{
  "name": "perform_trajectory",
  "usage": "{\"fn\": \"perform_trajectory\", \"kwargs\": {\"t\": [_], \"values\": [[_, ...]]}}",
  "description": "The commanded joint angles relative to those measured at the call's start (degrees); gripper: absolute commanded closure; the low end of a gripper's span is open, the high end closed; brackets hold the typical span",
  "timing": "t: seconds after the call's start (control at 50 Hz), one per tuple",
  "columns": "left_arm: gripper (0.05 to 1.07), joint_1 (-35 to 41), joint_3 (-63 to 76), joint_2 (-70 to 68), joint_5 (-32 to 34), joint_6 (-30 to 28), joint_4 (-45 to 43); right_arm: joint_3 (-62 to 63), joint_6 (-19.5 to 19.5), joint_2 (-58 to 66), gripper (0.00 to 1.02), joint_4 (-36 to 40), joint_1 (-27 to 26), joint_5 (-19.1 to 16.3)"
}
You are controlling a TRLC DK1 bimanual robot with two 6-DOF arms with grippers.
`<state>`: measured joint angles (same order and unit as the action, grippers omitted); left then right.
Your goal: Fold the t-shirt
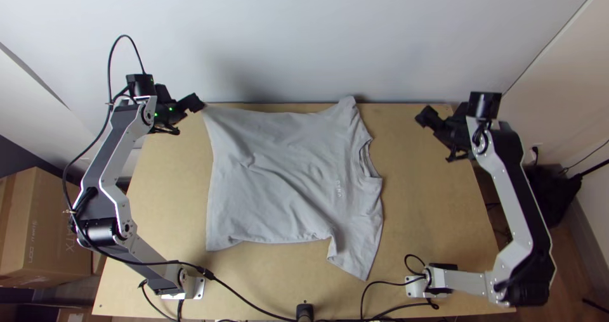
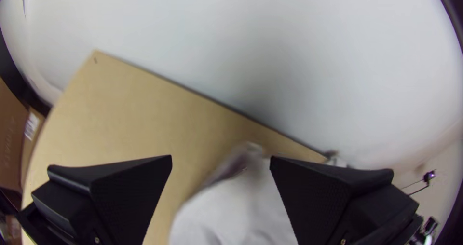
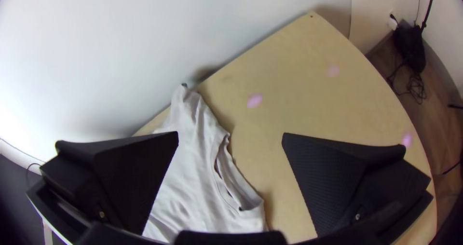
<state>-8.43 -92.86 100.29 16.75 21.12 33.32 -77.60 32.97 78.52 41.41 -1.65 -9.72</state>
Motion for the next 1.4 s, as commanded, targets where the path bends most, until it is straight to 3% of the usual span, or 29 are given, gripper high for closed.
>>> {"fn": "perform_trajectory", "kwargs": {"t": [0.0, 0.16, 0.38, 0.52, 0.6, 0.86, 0.96, 1.38], "values": [[0.1, -1.5, 1.0, 1.3, 5.8, 4.8, 1.7, 6.5, 0.1, -5.7, 0.03, 0.3, -0.3, -0.7], [0.1, -3.6, 0.9, 3.5, 11.5, 9.5, 2.6, 14.0, -0.6, -10.6, 0.03, 0.7, -0.6, -2.9], [0.1, -4.3, 1.3, -0.7, 12.2, 8.8, 3.1, 21.3, -3.3, -12.3, 0.07, 10.2, -0.6, -12.3], [0.1, -5.0, 1.7, -6.4, 12.2, 7.9, 4.7, 19.9, -9.6, -5.8, 0.1, 23.1, 0.3, -12.6], [0.1, -5.3, 2.6, -10.0, 12.3, 6.3, 6.0, 19.4, -15.6, -1.4, 0.1, 30.5, 0.9, -12.7], [0.1, -4.8, 6.1, -21.9, 12.3, 1.8, 9.3, 26.2, -17.5, -1.2, 0.26, 26.9, 3.7, -12.6], [0.1, -4.4, 7.8, -25.5, 12.3, -0.6, 10.1, 28.9, -17.5, -1.3, 0.42, 22.0, 4.8, -12.6], [0.1, -5.4, 12.4, -32.8, 12.2, -5.6, 12.7, 33.6, -17.2, 4.7, 0.43, 13.5, 9.1, -13.0]]}}
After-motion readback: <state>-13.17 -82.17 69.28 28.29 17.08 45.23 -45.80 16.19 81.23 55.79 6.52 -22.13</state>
